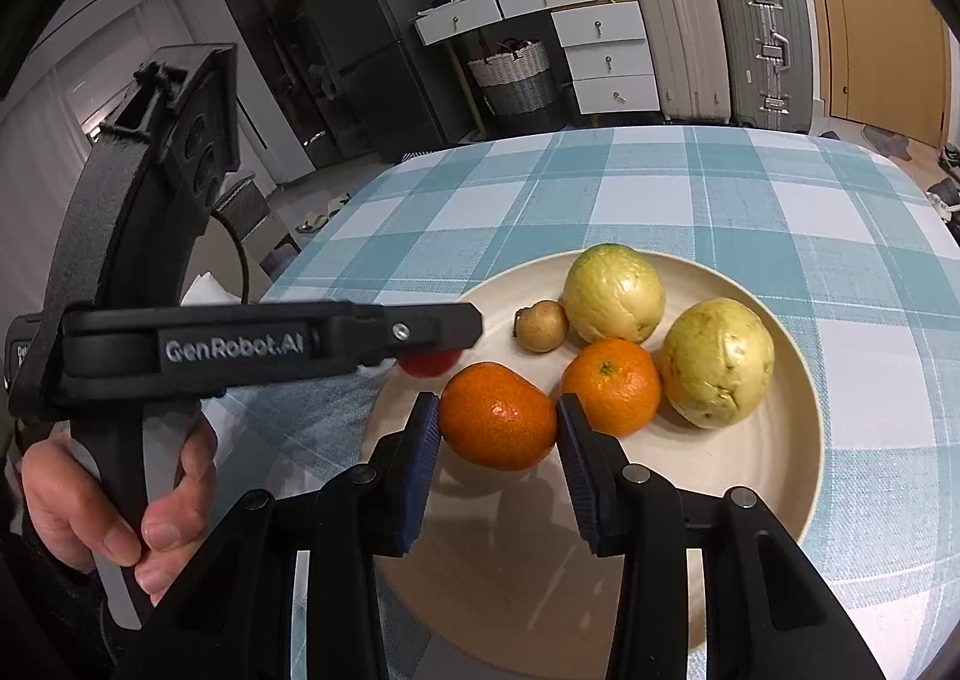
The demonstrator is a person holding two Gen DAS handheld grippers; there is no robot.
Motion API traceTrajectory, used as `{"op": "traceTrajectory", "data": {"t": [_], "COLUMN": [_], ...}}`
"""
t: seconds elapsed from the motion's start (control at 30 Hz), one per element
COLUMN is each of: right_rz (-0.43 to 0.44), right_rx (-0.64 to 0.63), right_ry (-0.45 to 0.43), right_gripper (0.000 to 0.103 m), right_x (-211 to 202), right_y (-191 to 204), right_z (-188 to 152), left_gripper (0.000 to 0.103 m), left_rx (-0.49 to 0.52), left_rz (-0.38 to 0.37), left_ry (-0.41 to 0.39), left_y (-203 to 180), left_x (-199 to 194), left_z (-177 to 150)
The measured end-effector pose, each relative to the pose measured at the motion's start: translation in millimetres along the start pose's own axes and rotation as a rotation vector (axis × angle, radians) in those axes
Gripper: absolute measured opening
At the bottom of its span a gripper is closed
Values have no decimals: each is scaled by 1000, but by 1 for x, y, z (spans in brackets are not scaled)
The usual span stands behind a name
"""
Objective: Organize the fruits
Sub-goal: 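Carry the tomato and mandarin onto the cream plate and open both grippers, then withdraw both open grippers from the plate to the remaining plums and tomato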
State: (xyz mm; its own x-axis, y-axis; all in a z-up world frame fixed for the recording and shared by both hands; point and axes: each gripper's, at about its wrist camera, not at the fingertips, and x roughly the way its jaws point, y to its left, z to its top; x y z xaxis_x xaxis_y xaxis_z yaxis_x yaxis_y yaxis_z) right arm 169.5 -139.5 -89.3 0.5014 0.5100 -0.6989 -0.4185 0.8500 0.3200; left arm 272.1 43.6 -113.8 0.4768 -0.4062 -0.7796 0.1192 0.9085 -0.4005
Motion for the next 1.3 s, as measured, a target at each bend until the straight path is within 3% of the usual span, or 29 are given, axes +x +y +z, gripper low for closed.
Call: {"op": "traceTrajectory", "data": {"t": [0.4,0.47,0.5,0.63,0.77,0.87,1.07,1.3], "right_rz": [-63,-57,-52,-73,-60,-72,-92,-104], "right_rx": [-38,-33,-30,-26,-3,-7,-4,-7], "right_ry": [-3,-15,-24,-53,-81,-97,-144,-184], "right_gripper": [41,44,51,60,60,60,60,60], "right_x": [7,5,3,-8,-26,-40,-72,-105], "right_y": [9,9,8,6,2,1,-1,-1], "right_z": [3,3,3,0,-9,-17,-32,-46], "left_gripper": [27,27,27,28,38,38,41,42], "left_rx": [9,0,-4,37,40,35,44,87], "left_rz": [-10,-25,-31,2,-20,-24,23,105], "left_ry": [22,21,21,42,17,6,-43,-137], "left_y": [-3,-4,-4,-11,-17,-18,-25,-39], "left_x": [8,8,9,12,2,-7,-34,-73], "left_z": [4,5,6,6,4,1,-11,-48]}}
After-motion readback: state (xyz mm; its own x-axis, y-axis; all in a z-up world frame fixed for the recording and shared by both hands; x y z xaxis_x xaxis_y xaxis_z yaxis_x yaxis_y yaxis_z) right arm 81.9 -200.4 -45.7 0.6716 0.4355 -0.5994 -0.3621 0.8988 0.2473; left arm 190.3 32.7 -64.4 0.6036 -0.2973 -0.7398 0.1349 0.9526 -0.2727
